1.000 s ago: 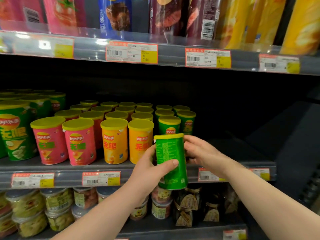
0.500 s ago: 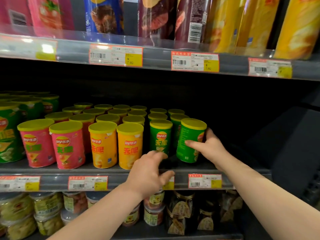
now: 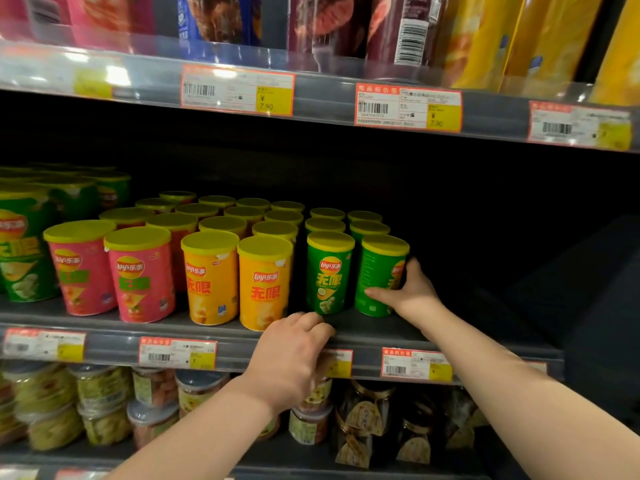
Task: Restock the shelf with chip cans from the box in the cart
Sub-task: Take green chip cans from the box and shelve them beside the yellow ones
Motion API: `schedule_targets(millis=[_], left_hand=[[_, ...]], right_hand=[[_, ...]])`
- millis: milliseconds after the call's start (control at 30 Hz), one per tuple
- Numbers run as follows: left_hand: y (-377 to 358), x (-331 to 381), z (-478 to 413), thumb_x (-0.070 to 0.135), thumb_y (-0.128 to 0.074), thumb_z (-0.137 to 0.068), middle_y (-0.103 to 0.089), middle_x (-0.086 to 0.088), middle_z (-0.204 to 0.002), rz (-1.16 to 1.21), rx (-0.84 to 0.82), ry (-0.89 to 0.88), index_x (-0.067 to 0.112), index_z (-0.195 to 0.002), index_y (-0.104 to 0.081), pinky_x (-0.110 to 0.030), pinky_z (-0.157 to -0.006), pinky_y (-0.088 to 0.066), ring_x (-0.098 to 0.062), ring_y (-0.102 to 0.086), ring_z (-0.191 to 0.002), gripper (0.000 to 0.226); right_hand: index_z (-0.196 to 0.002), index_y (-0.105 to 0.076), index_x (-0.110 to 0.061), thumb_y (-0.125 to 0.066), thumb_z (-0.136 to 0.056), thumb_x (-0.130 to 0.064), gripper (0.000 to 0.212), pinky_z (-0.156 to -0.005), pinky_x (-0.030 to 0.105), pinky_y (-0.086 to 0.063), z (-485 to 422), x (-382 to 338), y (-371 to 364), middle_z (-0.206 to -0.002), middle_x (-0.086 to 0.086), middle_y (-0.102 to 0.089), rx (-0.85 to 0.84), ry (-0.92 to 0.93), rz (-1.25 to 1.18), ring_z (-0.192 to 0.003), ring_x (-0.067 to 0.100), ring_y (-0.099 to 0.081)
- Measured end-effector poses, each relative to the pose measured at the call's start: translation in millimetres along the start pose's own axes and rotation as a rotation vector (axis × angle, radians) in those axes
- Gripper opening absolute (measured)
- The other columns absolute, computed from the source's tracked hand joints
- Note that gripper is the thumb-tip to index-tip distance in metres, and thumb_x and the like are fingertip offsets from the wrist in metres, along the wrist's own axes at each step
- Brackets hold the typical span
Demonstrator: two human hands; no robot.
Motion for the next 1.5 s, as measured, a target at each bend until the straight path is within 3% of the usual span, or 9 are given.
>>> schedule_targets(millis=[233,400,600,700,833,933,1267,1500], left_hand=[[0.0,-0.9,0.4,0.035,-0.063,-0.066,-0.068,0.002,-0.094,0.023,-0.047,0.017,0.02,-0.101,-0.069,-0.032,-0.065,-0.056,-0.021,-0.065,-0.081,0.039],[2.1,0.8,-0.1,0.036,-0.062,-0.066,-0.068,0.003,-0.092,0.022,-0.029,0.011,0.02,-0.099,-0.07,-0.03,-0.063,-0.056,-0.019,-0.065,-0.078,0.037],[2.3,2.0,-0.7,0.037,-0.061,-0.069,-0.067,0.005,-0.089,-0.017,0.008,-0.016,0.021,-0.096,-0.07,-0.026,-0.061,-0.054,-0.017,-0.065,-0.075,0.033],[1.4,1.0,-0.4,0.034,-0.061,-0.083,-0.065,0.0,-0.107,0.021,-0.014,0.008,0.018,-0.113,-0.065,-0.033,-0.078,-0.051,-0.023,-0.061,-0.095,0.034],[1.2,2.1,0.6,0.038,-0.064,-0.068,-0.066,0.006,-0.085,0.011,0.008,-0.016,0.022,-0.093,-0.07,-0.026,-0.057,-0.052,-0.016,-0.064,-0.072,0.03],[-0.8,1.3,1.0,0.037,-0.069,-0.065,-0.065,0.007,-0.082,0.017,0.046,-0.036,0.023,-0.091,-0.07,-0.025,-0.055,-0.051,-0.014,-0.063,-0.069,0.03],[-1.2,1.6,1.9,0.038,-0.062,-0.068,-0.065,0.008,-0.081,0.023,0.059,-0.043,0.023,-0.09,-0.07,-0.026,-0.054,-0.053,-0.012,-0.063,-0.069,0.027],[-2.0,0.1,2.4,0.035,-0.069,-0.071,-0.066,0.006,-0.089,0.037,0.023,-0.018,0.021,-0.098,-0.069,-0.028,-0.06,-0.053,-0.015,-0.064,-0.077,0.03]], right_hand=[[-0.136,-0.035,-0.012,-0.079,-0.075,-0.021,0.076,-0.101,0.041,-0.041,-12.0,-1.3,-2.4,-0.139,0.011,-0.048,-0.007,0.012,0.027,-0.127,0.028,-0.047],[-0.134,-0.036,-0.011,-0.08,-0.074,-0.021,0.076,-0.102,0.041,-0.041,-17.6,0.5,-3.9,-0.137,0.012,-0.049,-0.001,0.002,0.014,-0.126,0.028,-0.048],[-0.15,-0.015,-0.02,-0.081,-0.073,-0.025,0.102,-0.107,0.042,-0.035,-11.2,-10.4,9.5,-0.152,0.011,-0.027,0.1,0.043,0.011,-0.138,0.03,-0.032],[-0.148,-0.025,-0.021,-0.079,-0.074,-0.033,0.092,-0.107,0.039,-0.035,-5.5,-32.4,19.6,-0.151,0.009,-0.026,0.195,0.202,0.199,-0.137,0.029,-0.031],[-0.144,-0.034,-0.029,-0.069,-0.081,-0.044,0.074,-0.112,0.04,-0.029,6.8,-61.9,10.1,-0.15,-0.002,-0.031,0.087,0.416,0.45,-0.138,0.021,-0.029],[-0.144,-0.032,-0.033,-0.061,-0.086,-0.048,0.066,-0.117,0.038,-0.017,11.8,-74.2,-4.8,-0.151,-0.007,-0.032,-0.002,0.527,0.637,-0.139,0.018,-0.027],[-0.139,-0.039,-0.03,-0.06,-0.089,-0.04,0.055,-0.114,0.041,-0.02,2.6,-86.8,-20.9,-0.144,-0.005,-0.043,-0.018,0.511,0.775,-0.134,0.021,-0.039],[-0.139,-0.04,-0.027,-0.059,-0.09,-0.039,0.054,-0.115,0.044,-0.018,-6.4,-87.6,-28.1,-0.143,-0.001,-0.045,0.03,0.525,0.787,-0.133,0.022,-0.04]])
Point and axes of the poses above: each hand's wrist, its own z-axis away from the middle knuckle, its own y-axis out of the back of the hand, x = y × z, the point moved 2 cm from there along -z, towards the middle knuckle
